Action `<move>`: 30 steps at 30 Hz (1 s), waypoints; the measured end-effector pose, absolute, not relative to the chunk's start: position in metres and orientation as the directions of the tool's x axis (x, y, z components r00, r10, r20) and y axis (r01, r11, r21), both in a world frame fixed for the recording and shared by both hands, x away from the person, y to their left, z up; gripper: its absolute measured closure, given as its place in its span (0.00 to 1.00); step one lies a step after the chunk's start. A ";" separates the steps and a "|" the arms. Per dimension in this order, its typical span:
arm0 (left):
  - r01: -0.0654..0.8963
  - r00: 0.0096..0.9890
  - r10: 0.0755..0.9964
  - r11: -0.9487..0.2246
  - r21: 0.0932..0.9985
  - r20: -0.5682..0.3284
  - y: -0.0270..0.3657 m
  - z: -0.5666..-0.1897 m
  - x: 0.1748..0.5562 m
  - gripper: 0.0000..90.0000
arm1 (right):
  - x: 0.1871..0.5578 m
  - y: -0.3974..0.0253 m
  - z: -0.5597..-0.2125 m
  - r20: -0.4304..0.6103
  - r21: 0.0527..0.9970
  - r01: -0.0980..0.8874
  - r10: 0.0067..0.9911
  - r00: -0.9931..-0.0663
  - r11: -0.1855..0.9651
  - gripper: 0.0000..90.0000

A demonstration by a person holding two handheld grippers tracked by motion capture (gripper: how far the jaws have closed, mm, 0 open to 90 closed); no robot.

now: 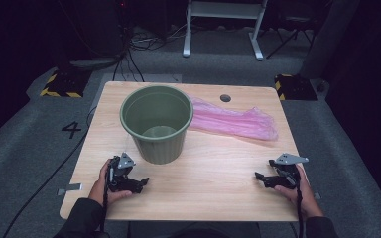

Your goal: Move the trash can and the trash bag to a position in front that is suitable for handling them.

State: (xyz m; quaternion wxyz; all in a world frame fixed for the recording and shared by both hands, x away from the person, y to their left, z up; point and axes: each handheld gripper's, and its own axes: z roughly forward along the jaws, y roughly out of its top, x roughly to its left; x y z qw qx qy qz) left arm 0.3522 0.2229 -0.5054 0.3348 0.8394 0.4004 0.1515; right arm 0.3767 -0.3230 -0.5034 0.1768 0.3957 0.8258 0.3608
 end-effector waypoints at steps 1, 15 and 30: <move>0.571 0.633 0.774 -0.455 0.683 -0.014 0.223 -0.505 0.352 0.00 | 0.377 -0.323 -0.503 -0.006 0.736 0.526 0.781 -0.624 0.426 0.18; 0.574 0.623 0.782 -0.450 0.684 -0.008 0.217 -0.505 0.351 0.00 | 0.378 -0.322 -0.503 -0.007 0.729 0.532 0.783 -0.622 0.430 0.18; 0.575 0.625 0.780 -0.451 0.682 -0.011 0.204 -0.505 0.356 0.00 | 0.391 -0.323 -0.482 -0.032 0.780 0.469 0.775 -0.632 0.414 0.29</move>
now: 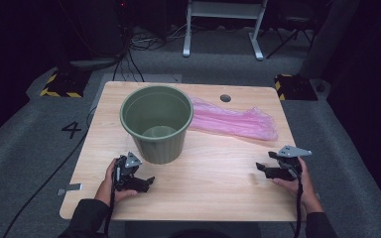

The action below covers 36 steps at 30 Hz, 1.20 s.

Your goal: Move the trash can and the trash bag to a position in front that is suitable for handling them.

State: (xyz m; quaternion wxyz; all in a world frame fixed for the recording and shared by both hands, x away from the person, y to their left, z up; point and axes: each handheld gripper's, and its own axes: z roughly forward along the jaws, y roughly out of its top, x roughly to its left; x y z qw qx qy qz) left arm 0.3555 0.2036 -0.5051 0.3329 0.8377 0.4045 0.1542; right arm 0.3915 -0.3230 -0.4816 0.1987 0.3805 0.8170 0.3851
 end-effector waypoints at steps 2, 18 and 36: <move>0.570 0.625 0.781 -0.454 0.685 -0.003 0.203 -0.505 0.357 0.00 | 0.395 -0.325 -0.475 -0.028 0.797 0.457 0.781 -0.624 0.394 0.30; 0.574 0.624 0.782 -0.450 0.684 -0.009 0.195 -0.505 0.368 0.00 | 0.442 -0.334 -0.442 -0.150 0.812 0.406 0.822 -0.549 0.419 0.42; 0.570 0.625 0.781 -0.460 0.681 0.004 0.186 -0.505 0.380 0.00 | 0.508 -0.350 -0.474 0.010 0.780 0.559 0.888 -0.460 0.281 0.39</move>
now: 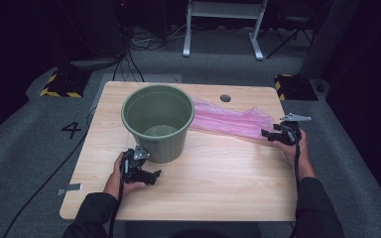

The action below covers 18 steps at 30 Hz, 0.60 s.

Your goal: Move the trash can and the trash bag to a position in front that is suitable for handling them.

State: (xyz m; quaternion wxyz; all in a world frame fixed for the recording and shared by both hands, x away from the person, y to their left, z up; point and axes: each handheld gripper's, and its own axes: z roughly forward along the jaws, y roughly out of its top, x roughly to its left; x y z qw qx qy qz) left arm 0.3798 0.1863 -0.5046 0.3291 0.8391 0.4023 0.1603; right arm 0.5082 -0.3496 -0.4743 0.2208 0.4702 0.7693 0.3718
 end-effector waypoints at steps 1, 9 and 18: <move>0.570 0.624 0.782 -0.459 0.681 0.005 0.186 -0.505 0.380 0.00 | 0.510 -0.349 -0.476 0.003 0.775 0.565 0.894 -0.449 0.281 0.44; 0.574 0.619 0.785 -0.457 0.680 0.005 0.186 -0.504 0.380 0.00 | 0.515 -0.348 -0.491 0.007 0.713 0.621 0.883 -0.469 0.324 0.76; 0.584 0.601 0.799 -0.444 0.680 0.005 0.183 -0.504 0.379 0.00 | 0.501 -0.343 -0.494 0.030 0.725 0.601 0.856 -0.516 0.337 0.88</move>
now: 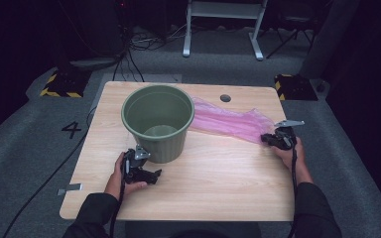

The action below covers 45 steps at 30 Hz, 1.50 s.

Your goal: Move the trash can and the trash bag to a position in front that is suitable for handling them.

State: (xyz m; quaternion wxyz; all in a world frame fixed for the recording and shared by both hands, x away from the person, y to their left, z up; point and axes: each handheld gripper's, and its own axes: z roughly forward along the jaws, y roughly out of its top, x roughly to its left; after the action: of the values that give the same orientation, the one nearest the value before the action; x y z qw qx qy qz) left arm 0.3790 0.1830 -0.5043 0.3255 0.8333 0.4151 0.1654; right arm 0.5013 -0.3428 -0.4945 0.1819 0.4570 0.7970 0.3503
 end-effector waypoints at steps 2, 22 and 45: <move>0.588 0.593 0.805 -0.435 0.682 0.001 0.182 -0.505 0.379 0.00 | 0.499 -0.342 -0.494 0.021 0.723 0.597 0.853 -0.521 0.347 0.88; 0.603 0.574 0.819 -0.414 0.682 -0.009 0.160 -0.505 0.405 0.00 | 0.421 -0.340 -0.494 0.027 0.723 0.545 0.771 -0.636 0.425 0.93; 0.594 0.592 0.806 -0.426 0.683 -0.012 0.133 -0.505 0.430 0.01 | 0.362 -0.280 -0.480 0.022 0.742 0.432 0.626 -0.780 0.512 0.56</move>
State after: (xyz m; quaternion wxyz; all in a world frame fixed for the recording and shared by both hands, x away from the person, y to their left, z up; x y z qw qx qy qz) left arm 0.4298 0.1325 -0.5046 0.3299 0.8288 0.4223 0.1607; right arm 0.3620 -0.2805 -0.4796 0.1251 0.3073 0.8604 0.3867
